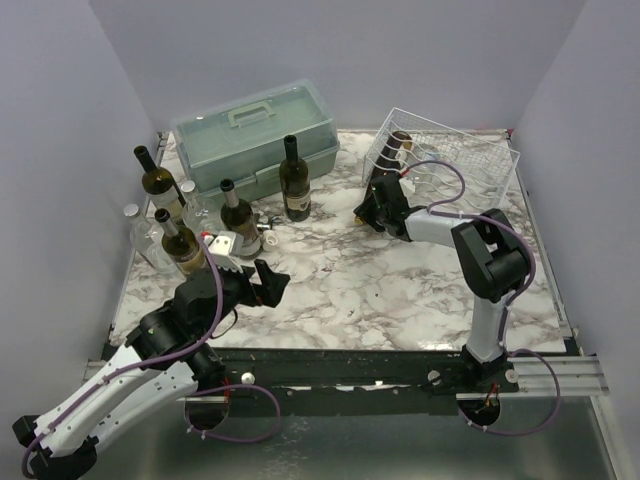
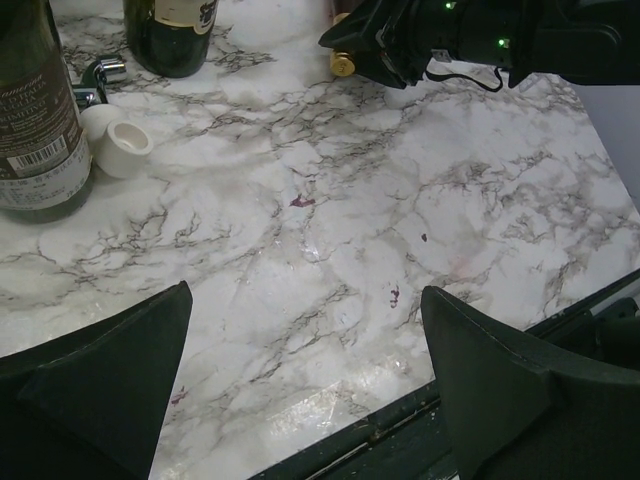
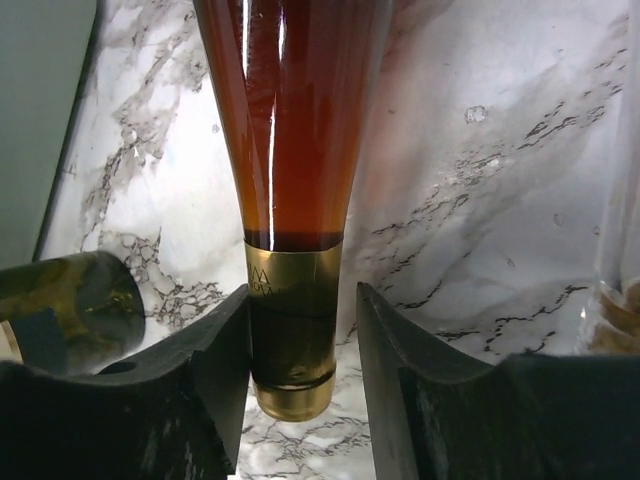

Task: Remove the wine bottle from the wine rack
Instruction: Pick up the wine bottle from the wine rack.

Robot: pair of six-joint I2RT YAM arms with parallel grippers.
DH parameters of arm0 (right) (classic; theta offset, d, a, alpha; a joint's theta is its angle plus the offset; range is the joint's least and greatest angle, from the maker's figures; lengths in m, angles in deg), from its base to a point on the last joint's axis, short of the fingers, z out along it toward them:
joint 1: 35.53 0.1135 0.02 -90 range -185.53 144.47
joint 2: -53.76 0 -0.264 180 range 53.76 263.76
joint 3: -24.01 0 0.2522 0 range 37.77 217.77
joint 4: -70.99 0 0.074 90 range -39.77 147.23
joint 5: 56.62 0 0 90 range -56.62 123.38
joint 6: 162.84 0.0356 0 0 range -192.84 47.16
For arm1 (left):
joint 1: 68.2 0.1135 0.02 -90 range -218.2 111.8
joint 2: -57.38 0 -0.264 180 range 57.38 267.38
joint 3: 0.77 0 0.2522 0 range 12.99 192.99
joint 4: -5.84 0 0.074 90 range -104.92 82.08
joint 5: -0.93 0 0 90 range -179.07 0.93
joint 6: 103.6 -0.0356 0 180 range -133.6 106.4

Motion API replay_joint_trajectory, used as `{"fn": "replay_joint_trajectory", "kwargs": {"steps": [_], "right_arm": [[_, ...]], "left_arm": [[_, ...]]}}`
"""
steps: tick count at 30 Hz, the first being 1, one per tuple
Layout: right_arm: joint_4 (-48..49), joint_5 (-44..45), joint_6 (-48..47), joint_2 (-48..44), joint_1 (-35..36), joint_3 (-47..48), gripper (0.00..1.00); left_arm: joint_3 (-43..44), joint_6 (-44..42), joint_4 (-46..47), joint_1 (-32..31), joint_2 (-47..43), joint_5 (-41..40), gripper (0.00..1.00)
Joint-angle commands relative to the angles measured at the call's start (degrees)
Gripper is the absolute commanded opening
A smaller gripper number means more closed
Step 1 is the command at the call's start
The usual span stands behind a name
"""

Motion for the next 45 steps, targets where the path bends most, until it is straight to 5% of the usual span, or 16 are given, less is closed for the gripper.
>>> {"fn": "replay_joint_trajectory", "kwargs": {"steps": [1,9,13,45], "right_arm": [[3.42,0.63,1.36,1.55,0.33,0.04,0.43],[5.68,-2.70,2.66,-2.66,0.41,-3.67,0.11],[5.54,-3.12,3.77,-5.83,1.20,-5.40,0.04],[-5.01,-13.19,9.47,-14.89,11.03,-8.74,0.00]], "left_arm": [[-1.16,0.20,-1.04,0.11,-0.76,-2.09,0.99],[-2.47,0.68,-1.05,0.11,-1.41,-2.26,0.99],[-2.50,0.54,-1.05,0.13,-1.29,-2.20,0.99],[-1.96,-1.12,-0.34,0.11,-0.78,-3.06,0.99]]}}
